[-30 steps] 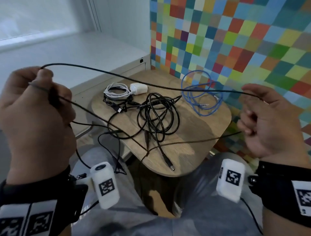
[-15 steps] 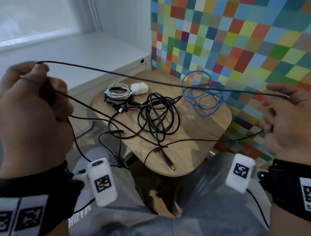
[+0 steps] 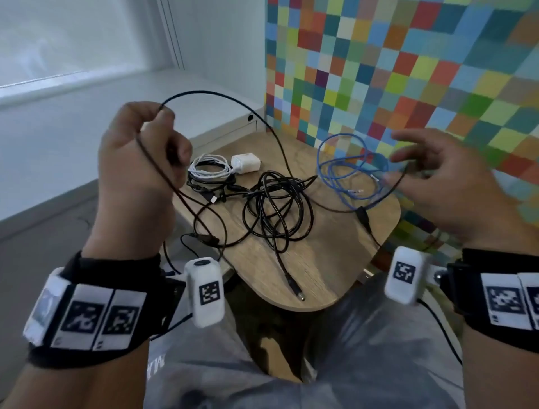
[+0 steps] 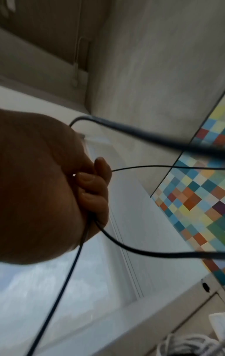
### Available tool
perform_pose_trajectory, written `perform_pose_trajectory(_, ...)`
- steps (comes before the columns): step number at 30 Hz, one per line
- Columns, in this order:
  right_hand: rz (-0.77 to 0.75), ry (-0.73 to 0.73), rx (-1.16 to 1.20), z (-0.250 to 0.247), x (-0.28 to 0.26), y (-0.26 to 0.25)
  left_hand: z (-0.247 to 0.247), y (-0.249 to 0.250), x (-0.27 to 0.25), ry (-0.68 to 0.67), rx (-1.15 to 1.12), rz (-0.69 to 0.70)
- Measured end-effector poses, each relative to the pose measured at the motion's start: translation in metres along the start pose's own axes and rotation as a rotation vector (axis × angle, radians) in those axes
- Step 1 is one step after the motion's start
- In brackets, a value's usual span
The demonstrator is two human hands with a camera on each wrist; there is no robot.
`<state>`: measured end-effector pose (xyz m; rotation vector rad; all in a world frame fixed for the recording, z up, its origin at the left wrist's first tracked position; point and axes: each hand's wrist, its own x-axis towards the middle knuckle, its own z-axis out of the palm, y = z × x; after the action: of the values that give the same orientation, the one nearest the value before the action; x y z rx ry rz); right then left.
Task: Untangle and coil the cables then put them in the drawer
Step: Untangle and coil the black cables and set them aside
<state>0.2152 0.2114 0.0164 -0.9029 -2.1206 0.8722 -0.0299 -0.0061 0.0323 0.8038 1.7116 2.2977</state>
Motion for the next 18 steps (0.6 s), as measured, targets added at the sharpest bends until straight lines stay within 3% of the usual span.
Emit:
perform_pose_trajectory(4, -0.104, -0.201, -0.027, 0.032, -0.015, -0.033, 0.021, 0.000, -0.011, -0.198, 0.321, 0.086)
perform_pose_trajectory(7, -0.141, -0.363, 0.184, 0.056, -0.031, -0.060, 0.036, 0.002, -0.020, -0.350, 0.671, 0.154)
perform_pose_trajectory(10, -0.160, -0.438, 0.383, 0.073, -0.039, -0.074, 0.043, 0.011, -0.030, -0.467, 0.847, 0.234)
perform_pose_trajectory(15, -0.211, -0.447, 0.255, 0.069, -0.036, -0.077, 0.038, 0.027, -0.030, -0.461, 0.958, 0.281)
perform_pose_trajectory(18, -0.182, -0.409, 0.315, 0.068, -0.035, -0.076, 0.036, 0.034, -0.036, -0.459, 0.904, 0.263)
